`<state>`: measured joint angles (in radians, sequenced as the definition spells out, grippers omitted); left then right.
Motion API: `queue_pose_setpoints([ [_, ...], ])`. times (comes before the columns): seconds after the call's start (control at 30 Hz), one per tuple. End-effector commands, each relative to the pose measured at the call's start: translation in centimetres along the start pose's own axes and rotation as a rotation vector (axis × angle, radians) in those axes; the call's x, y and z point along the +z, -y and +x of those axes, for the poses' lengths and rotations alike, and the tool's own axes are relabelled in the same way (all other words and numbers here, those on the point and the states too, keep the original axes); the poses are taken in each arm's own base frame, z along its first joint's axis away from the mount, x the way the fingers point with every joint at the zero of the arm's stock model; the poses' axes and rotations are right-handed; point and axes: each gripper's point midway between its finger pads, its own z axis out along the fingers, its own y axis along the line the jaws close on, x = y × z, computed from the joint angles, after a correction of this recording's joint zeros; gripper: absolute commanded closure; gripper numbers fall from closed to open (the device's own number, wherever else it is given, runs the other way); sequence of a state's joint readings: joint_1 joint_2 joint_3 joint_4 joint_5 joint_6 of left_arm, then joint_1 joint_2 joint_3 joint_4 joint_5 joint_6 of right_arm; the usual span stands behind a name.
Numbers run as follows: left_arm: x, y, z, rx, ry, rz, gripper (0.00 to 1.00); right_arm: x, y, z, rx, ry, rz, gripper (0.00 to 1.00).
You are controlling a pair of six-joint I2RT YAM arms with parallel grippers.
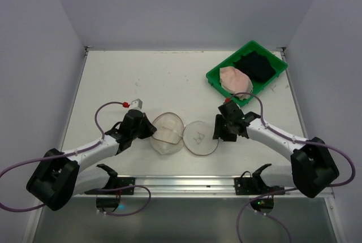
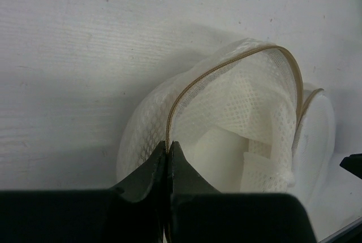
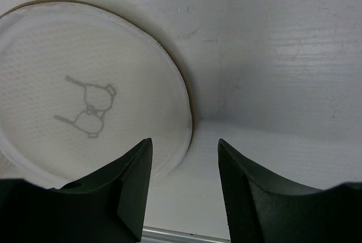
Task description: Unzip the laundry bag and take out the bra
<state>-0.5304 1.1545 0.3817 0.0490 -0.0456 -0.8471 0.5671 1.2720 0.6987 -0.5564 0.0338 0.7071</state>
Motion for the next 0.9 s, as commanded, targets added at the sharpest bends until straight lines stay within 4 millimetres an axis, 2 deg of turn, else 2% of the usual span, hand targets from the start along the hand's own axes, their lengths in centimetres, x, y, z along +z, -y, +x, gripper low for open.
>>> queue_pose_setpoints([
  [0.0,-0.2,-0.2,-1.3,-0.012,0.055,-0.022,1.00,1.5,-0.7,-0.4,0.032,-0.001,-0.010,0.48],
  [0.2,-0.3,-0.4,-1.3,-0.009,0.059,-0.022,1.00,3.1,-1.3,0.0,0.000,-0.038,0.063,0.48],
  [0.37,-0.3,-0.3,-1.3,-0.006,0.058,-0.014,1.00,3.6,-1.5,0.3,-0.032,-0.060,0.136,0.52],
  [0.47,-0.4,-0.3,-1.2,-0.008,0.058,-0.012,1.00,4.0,-1.3,0.9,-0.036,-0.087,0.175,0.58],
  [0.57,-0.4,-0.3,-1.0,-0.006,0.056,-0.008,1.00,4.3,-0.5,1.0,-0.041,-0.087,0.226,0.74],
  [0.6,-0.4,-0.4,-1.0,-0.007,0.057,-0.009,1.00,4.3,-0.3,0.9,-0.043,-0.083,0.238,0.86],
  [0.67,-0.4,-0.5,-0.9,-0.005,0.055,-0.010,1.00,4.4,0.2,0.8,-0.045,-0.070,0.260,0.98],
  [0.73,-0.4,-0.5,-0.9,-0.001,0.054,-0.010,1.00,4.1,0.3,0.3,-0.049,-0.047,0.273,1.00],
  [0.87,-0.4,-0.5,-1.0,-0.002,0.055,-0.010,1.00,2.0,-0.1,-1.3,-0.056,0.028,0.248,1.00],
])
